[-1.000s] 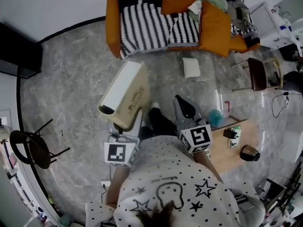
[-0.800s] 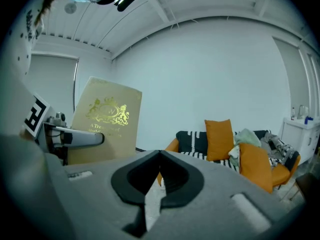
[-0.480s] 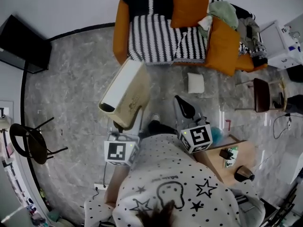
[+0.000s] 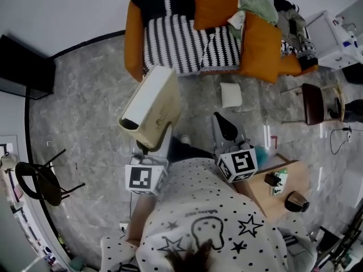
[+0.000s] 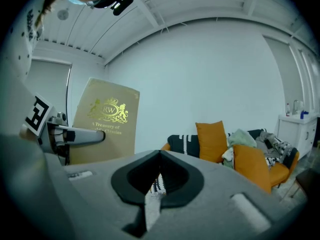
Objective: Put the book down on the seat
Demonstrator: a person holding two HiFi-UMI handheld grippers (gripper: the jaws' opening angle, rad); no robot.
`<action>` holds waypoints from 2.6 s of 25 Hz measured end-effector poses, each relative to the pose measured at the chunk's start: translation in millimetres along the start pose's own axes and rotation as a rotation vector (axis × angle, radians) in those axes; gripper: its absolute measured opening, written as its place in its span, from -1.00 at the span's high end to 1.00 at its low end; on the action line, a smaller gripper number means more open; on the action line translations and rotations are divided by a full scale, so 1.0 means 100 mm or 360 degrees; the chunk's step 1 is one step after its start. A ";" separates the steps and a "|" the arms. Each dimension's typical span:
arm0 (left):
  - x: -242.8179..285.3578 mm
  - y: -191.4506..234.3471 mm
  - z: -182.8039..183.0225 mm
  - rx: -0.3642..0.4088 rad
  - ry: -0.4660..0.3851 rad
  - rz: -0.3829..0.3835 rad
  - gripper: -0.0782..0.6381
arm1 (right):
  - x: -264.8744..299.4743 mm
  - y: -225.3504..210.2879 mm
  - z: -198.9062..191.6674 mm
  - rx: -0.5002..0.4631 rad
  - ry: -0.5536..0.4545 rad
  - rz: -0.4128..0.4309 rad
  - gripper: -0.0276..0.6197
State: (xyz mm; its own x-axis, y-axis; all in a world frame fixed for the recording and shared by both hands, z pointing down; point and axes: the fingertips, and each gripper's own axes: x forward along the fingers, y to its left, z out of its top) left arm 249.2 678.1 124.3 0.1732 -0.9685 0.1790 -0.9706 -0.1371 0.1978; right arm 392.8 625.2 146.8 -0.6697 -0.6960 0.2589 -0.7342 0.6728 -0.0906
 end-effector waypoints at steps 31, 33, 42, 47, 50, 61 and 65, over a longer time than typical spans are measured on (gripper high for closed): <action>0.97 1.24 0.49 -0.0038 0.0002 -0.0065 0.16 | 1.37 -0.02 0.42 -0.0005 0.0054 -0.0100 0.91; 1.00 1.34 0.47 -0.0043 0.0016 -0.0076 0.16 | 1.47 0.03 0.45 -0.0004 0.0044 -0.0099 0.91; 1.09 1.52 0.53 -0.0067 0.0022 -0.0116 0.16 | 1.67 0.15 0.48 0.0010 0.0044 -0.0095 0.91; 1.13 1.53 0.50 -0.0099 0.0021 -0.0075 0.16 | 1.72 0.10 0.42 0.0022 0.0069 -0.0067 0.91; 1.17 1.51 0.41 -0.0124 0.0046 -0.0050 0.16 | 1.77 0.04 0.37 0.0031 0.0077 -0.0048 0.91; 1.78 1.46 0.61 -0.0148 -0.0018 0.0026 0.16 | 2.37 -0.45 0.64 -0.0003 0.0063 0.0088 0.91; 1.98 1.51 0.69 -0.0139 -0.0048 0.0076 0.16 | 2.57 -0.60 0.75 -0.0024 0.0034 0.0139 0.91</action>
State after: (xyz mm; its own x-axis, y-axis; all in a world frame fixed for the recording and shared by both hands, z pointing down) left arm 125.2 451.3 123.5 0.1205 -0.9795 0.1615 -0.9592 -0.0730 0.2731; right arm 256.5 387.7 147.0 -0.7287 -0.6289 0.2712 -0.6711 0.7347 -0.0994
